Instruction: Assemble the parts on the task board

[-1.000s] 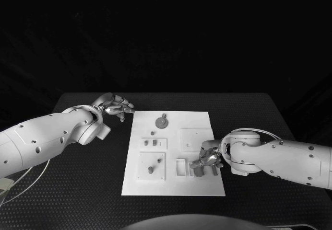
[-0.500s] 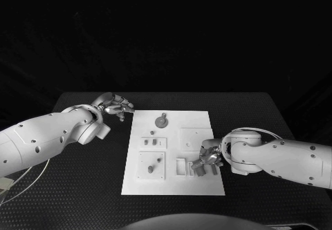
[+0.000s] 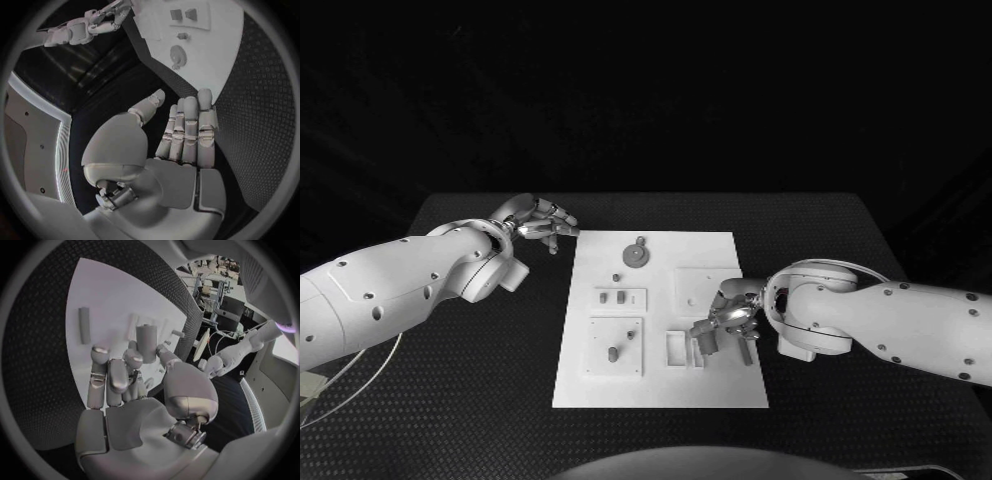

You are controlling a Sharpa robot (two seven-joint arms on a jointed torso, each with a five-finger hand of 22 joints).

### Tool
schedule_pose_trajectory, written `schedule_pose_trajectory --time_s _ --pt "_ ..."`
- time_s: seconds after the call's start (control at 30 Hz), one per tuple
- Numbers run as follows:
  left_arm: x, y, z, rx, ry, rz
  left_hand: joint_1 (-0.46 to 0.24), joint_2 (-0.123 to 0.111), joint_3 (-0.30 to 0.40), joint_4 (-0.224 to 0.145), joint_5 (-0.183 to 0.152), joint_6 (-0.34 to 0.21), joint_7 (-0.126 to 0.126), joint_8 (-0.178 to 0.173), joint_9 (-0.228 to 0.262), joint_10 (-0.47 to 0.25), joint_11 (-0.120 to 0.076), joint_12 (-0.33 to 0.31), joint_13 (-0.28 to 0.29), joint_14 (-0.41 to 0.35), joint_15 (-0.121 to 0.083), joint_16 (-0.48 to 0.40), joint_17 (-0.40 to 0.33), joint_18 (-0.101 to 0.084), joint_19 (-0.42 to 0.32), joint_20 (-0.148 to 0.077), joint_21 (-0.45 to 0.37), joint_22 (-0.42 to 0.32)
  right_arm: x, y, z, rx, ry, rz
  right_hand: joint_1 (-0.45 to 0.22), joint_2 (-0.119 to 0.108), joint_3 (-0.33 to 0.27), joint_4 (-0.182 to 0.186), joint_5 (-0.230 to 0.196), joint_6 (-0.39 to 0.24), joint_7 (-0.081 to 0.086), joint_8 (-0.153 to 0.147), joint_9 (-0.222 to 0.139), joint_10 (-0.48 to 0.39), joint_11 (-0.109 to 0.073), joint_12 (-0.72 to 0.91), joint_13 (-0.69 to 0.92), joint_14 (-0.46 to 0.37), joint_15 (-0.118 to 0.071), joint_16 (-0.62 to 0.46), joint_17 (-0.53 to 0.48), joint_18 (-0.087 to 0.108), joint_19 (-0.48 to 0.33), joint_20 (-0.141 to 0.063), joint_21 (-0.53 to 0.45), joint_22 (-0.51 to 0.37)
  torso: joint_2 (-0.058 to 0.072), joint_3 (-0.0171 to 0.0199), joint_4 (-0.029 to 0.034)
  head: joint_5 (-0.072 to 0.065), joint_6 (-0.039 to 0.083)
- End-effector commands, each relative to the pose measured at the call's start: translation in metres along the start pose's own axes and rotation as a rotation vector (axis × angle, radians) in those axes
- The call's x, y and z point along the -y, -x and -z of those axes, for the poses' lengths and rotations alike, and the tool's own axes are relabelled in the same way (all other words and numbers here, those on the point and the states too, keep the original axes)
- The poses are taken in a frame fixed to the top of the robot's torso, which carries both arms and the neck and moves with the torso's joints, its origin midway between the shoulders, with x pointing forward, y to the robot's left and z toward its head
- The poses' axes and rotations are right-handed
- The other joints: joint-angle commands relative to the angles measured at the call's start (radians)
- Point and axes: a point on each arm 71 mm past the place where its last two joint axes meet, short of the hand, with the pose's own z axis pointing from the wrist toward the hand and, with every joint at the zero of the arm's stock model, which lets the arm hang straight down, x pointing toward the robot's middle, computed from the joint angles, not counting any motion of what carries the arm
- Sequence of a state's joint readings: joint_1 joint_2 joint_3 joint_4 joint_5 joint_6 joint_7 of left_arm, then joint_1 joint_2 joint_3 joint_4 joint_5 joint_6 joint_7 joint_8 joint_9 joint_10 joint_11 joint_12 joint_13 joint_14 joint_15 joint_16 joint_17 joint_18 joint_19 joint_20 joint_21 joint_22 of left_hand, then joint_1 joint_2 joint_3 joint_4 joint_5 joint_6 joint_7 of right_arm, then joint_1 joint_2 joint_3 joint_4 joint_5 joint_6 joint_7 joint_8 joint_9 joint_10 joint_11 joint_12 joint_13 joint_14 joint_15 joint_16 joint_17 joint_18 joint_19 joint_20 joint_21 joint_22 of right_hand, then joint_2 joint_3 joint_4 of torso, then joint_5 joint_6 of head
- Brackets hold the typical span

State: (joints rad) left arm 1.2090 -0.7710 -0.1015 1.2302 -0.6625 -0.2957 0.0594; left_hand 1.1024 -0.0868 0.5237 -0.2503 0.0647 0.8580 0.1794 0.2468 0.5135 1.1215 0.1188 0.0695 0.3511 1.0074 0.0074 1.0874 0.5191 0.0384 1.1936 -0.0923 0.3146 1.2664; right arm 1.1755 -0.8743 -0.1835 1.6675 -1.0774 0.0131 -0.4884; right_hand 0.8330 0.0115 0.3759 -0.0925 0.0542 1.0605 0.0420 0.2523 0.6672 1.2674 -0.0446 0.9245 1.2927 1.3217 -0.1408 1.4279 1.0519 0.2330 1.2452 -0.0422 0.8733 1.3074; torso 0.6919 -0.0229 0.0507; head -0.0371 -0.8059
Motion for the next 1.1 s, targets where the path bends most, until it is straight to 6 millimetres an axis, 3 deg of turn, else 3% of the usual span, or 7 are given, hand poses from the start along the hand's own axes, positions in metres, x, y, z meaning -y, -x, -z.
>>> schedule_pose_trajectory --time_s 0.03,0.53,1.1 --pt "0.002 -0.002 0.0 -0.014 -0.002 0.007 -0.009 -0.002 -0.001 0.005 -0.006 -0.001 0.007 0.004 -0.001 -0.008 -0.003 -0.001 0.001 0.004 -0.002 -0.006 0.001 0.068 0.007 -0.002 -0.006 0.001 -0.004 0.0 0.0 -0.001 0.014 -0.1 -0.013 0.004 0.115 -0.106 0.003 0.034 0.024 -0.005 -0.001 0.007 0.0 -0.005 -0.002 0.003 -0.007 -0.003 0.001 0.029 0.004 0.003 0.0 0.019 0.0 -0.0016 0.0009 -0.003 -0.001" --pt "0.002 -0.003 0.0 -0.017 0.0 0.007 -0.009 -0.003 -0.001 0.006 -0.006 -0.001 0.007 0.004 -0.001 -0.01 -0.002 -0.002 0.001 0.004 -0.001 -0.006 0.001 0.068 0.007 -0.001 -0.006 0.002 -0.019 -0.005 -0.013 -0.068 0.007 -0.13 -0.039 0.005 0.129 -0.114 0.003 0.035 0.024 -0.008 -0.002 0.007 0.0 -0.006 -0.002 0.0 -0.007 -0.005 -0.005 0.029 0.004 0.003 0.0 0.019 0.0 -0.003 0.0022 -0.004 -0.005" --pt "0.001 -0.002 0.0 -0.017 0.004 0.006 -0.01 -0.003 -0.001 0.007 -0.006 -0.001 0.007 0.005 -0.002 -0.011 -0.002 -0.002 0.001 0.004 -0.001 -0.006 0.002 0.069 0.007 -0.001 -0.007 0.003 -0.027 -0.017 -0.021 -0.106 0.012 -0.113 -0.05 0.006 0.137 -0.117 0.003 0.034 0.025 -0.01 -0.003 0.006 0.0 -0.007 -0.002 -0.001 -0.007 -0.007 -0.007 0.029 0.003 0.003 -0.001 0.019 0.0 -0.0012 -0.0001 0.001 -0.013"
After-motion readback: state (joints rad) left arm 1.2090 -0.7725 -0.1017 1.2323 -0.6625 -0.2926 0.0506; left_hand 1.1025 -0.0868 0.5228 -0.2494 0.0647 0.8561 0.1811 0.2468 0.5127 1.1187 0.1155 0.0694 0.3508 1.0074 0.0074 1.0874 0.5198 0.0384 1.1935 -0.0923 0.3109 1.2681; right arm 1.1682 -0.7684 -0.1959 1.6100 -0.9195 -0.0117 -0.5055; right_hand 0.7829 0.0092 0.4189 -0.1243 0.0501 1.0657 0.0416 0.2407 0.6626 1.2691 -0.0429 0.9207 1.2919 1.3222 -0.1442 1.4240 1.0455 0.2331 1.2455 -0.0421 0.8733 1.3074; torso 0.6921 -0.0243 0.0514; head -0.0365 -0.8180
